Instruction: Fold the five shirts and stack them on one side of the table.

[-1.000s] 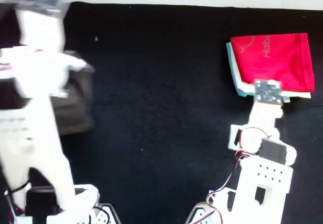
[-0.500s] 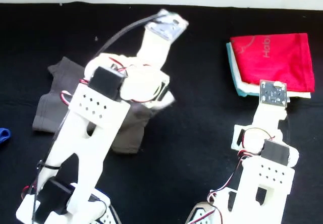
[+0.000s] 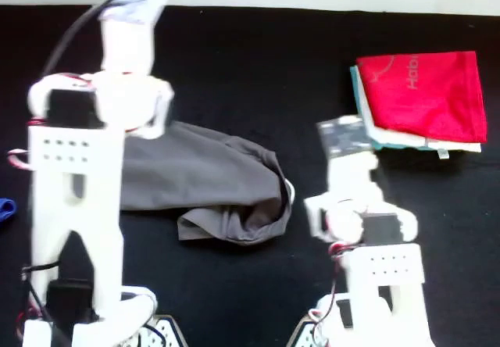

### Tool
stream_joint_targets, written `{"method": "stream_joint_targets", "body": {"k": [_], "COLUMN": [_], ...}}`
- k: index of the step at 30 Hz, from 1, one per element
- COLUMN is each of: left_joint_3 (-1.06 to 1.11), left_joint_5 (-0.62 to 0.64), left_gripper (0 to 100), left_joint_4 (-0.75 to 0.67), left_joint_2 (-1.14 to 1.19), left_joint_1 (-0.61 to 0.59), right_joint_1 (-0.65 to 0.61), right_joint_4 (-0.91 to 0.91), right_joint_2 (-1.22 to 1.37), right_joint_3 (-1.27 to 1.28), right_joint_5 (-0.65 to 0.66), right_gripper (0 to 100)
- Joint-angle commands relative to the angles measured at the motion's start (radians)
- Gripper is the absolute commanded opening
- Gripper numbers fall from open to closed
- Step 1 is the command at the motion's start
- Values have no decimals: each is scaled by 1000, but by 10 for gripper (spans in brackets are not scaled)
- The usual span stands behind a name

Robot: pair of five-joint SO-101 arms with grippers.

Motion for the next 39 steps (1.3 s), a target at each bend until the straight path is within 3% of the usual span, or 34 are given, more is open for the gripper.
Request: {"method": "stream_joint_targets", "body": {"k": [1, 5, 15, 24, 29, 39], "left_joint_3": [87, 226, 424, 518, 522, 524], "left_joint_5": [-61, -101, -195, -273, -276, -275], "left_gripper": [178, 178, 178, 178, 178, 178], "left_joint_4": [-12, -72, -176, -276, -275, -275], "left_joint_2": [-35, -35, -35, -35, -35, -35], "left_joint_1": [-223, -410, -725, -940, -957, -932], "right_joint_1": [-278, -456, -716, -763, -760, -581], "right_joint_4": [-61, -140, -154, -151, -151, -150], "right_joint_2": [13, 174, 618, 957, 1152, 1303], "right_joint_3": [2, -8, -306, -573, -691, -800], "right_joint_5": [2, -5, -2, 0, 0, 0], "right_gripper": [183, 183, 183, 183, 183, 183]}}
